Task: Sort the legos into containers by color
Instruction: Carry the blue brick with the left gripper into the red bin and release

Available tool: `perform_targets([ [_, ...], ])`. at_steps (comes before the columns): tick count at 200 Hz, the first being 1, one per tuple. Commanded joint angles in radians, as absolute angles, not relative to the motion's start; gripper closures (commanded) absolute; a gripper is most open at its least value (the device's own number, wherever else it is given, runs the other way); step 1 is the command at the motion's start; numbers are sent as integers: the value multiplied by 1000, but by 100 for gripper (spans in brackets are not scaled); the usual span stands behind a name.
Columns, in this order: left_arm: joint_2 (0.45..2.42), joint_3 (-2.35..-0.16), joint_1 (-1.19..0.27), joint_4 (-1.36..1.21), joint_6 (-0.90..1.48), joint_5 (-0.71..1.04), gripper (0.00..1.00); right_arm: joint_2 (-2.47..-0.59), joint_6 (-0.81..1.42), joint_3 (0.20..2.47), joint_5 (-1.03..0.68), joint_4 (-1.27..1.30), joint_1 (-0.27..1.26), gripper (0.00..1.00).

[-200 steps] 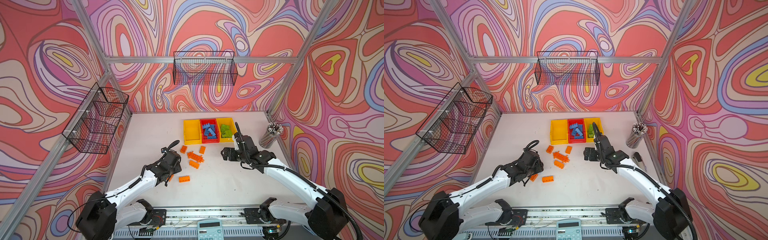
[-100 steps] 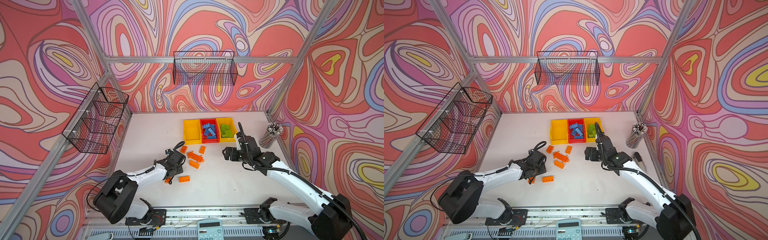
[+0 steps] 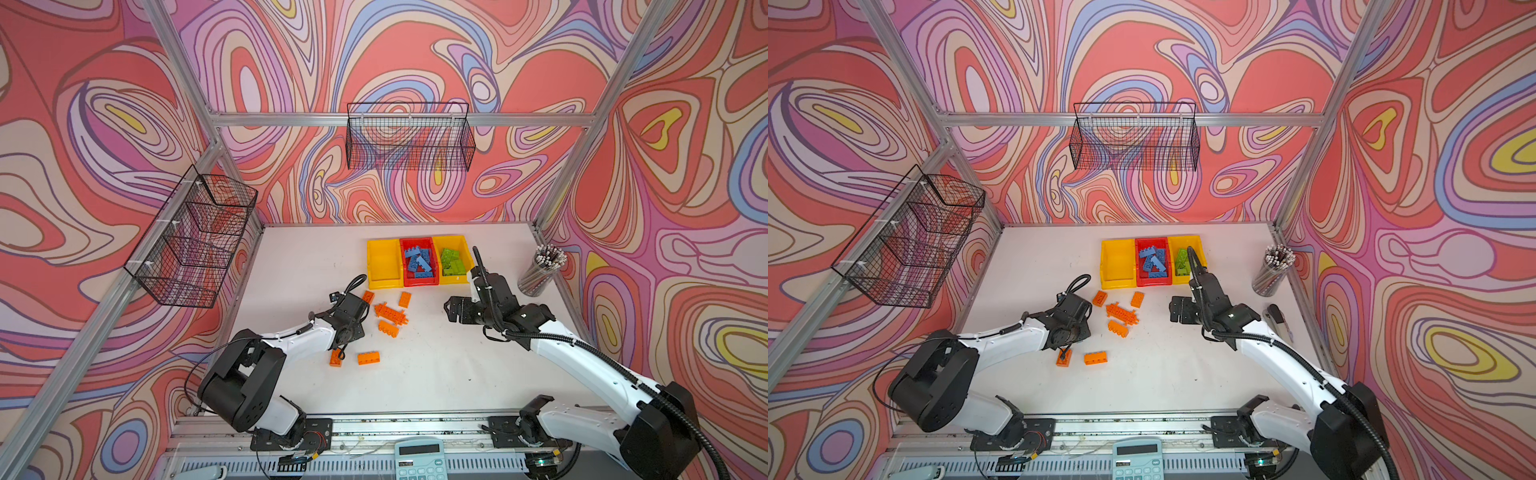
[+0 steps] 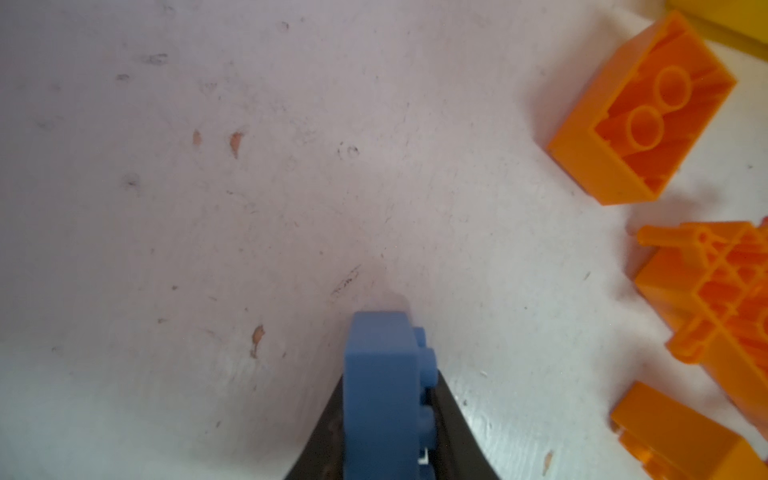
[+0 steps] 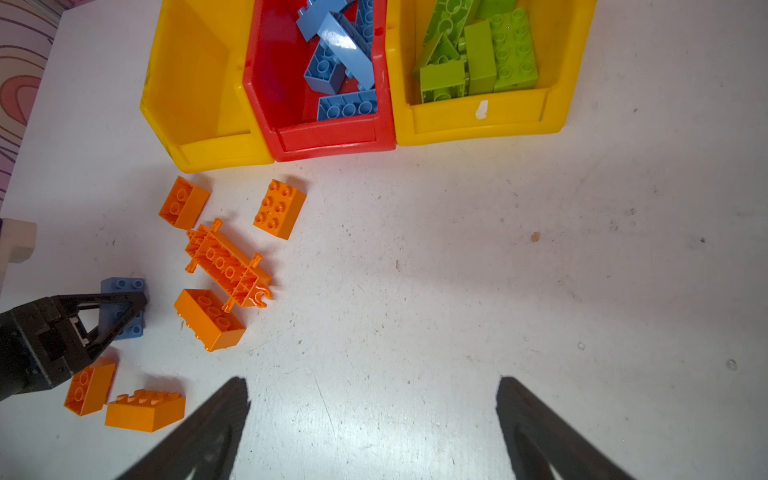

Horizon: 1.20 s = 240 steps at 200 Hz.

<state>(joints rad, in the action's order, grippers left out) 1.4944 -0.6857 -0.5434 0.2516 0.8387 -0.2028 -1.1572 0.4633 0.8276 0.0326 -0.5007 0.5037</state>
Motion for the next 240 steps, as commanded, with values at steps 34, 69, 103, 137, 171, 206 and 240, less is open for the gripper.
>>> perform_targets([
  [34, 1476, -824, -560, 367, 797, -159, 97, -1155, 465, 785, 31, -453, 509, 2],
  [69, 1507, -1024, -624, 450, 749, -188, 97, -1145, 471, 764, 26, -437, 508, 2],
  [103, 1620, -1245, -644, 448, 714, -172, 97, -1106, 476, 748, 37, -445, 508, 2],
  [137, 1801, -1511, -666, 459, 664, -136, 97, -1055, 476, 747, 59, -489, 509, 2],
  [171, 1982, -1738, -666, 456, 651, -80, 96, -1000, 480, 739, 83, -523, 508, 2],
  [206, 2125, -1901, -666, 423, 639, -38, 95, -970, 484, 745, 97, -555, 508, 2],
  [240, 2238, -2001, -649, 381, 661, 14, 90, -954, 489, 756, 110, -575, 508, 2],
])
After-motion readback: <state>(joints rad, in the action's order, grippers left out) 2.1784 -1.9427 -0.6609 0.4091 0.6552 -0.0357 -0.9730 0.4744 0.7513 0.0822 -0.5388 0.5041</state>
